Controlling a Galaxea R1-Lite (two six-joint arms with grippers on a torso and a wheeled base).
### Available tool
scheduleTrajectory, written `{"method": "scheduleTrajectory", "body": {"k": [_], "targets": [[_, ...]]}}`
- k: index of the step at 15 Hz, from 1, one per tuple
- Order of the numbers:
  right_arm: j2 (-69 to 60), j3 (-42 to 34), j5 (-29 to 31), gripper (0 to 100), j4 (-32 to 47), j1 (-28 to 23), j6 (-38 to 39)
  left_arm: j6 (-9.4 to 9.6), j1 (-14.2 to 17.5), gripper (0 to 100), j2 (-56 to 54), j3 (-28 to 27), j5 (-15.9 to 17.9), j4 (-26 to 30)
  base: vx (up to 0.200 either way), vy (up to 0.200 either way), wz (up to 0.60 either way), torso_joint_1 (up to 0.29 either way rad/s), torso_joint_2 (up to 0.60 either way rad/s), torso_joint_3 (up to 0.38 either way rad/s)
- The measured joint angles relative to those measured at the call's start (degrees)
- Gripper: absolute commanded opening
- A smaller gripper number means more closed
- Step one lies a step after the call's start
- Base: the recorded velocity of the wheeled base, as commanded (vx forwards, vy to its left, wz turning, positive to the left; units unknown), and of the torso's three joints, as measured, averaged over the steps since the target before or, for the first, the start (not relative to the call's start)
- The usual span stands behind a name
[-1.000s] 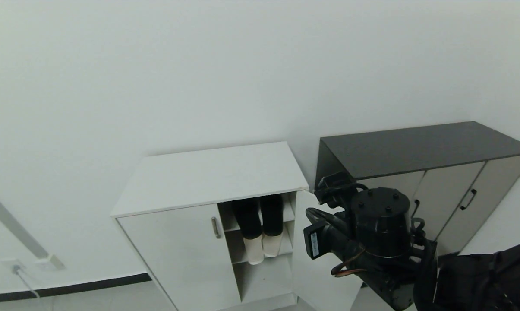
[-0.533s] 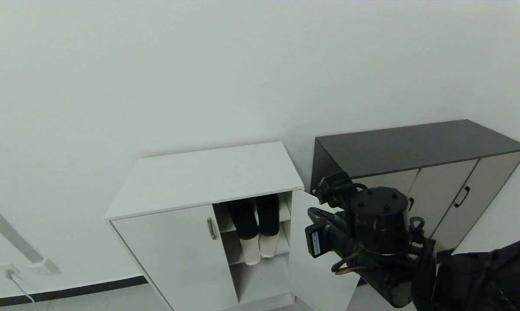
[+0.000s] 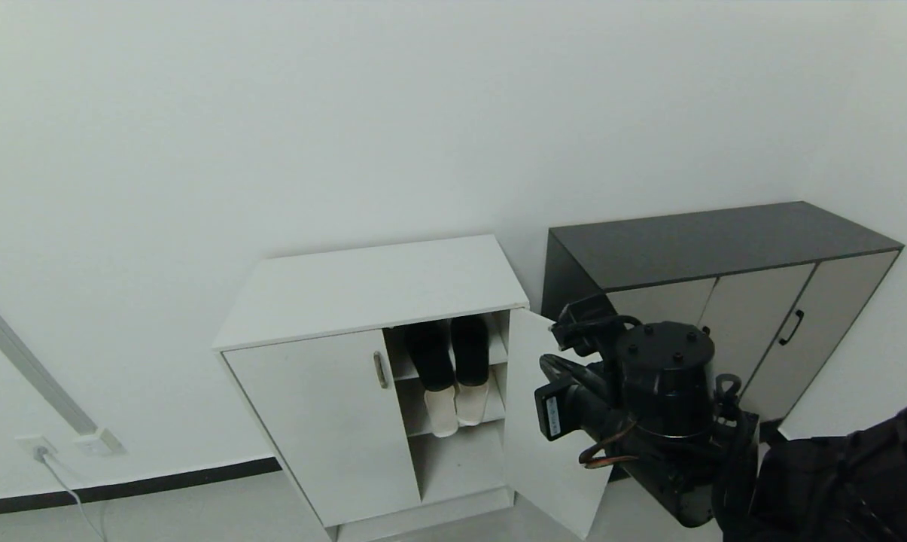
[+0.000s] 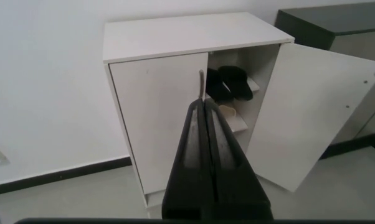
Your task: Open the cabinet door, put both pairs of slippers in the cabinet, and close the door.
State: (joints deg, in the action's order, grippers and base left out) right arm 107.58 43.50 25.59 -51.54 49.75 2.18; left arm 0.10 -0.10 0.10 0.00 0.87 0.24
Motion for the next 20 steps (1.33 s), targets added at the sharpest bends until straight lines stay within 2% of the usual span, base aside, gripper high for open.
{"method": "scheduleTrajectory", "body": {"k": [4,7,10,13,20], "targets": [[2.06,1.4,0.05,0,-2.18,-5.24,-4.17,0.0,0.0,0,0.0,0.0,0.0,0.02,0.0,0.0,0.0,0.0,0.0,0.0],[4.11,7.17,-0.02,0,5.1,-11.47,-4.43,-0.02,0.0,0,0.0,0.0,-0.13,0.0,0.0,0.0,0.0,0.0,0.0,0.0],[7.39,16.01,-2.27,0,13.93,-17.92,1.18,-0.1,0.0,0,0.0,0.0,-0.27,0.0,0.0,0.0,0.0,0.0,0.0,0.0],[11.85,21.93,-4.6,0,14.96,-23.04,2.27,-0.1,0.0,0,0.0,0.0,-0.27,-0.04,0.0,0.0,0.0,0.0,0.0,0.0],[23.24,31.55,-7.53,0,14.9,-30.43,3.01,-0.1,0.0,0,0.0,0.0,-0.43,-0.04,0.0,0.0,0.0,0.0,0.0,0.0]]}}
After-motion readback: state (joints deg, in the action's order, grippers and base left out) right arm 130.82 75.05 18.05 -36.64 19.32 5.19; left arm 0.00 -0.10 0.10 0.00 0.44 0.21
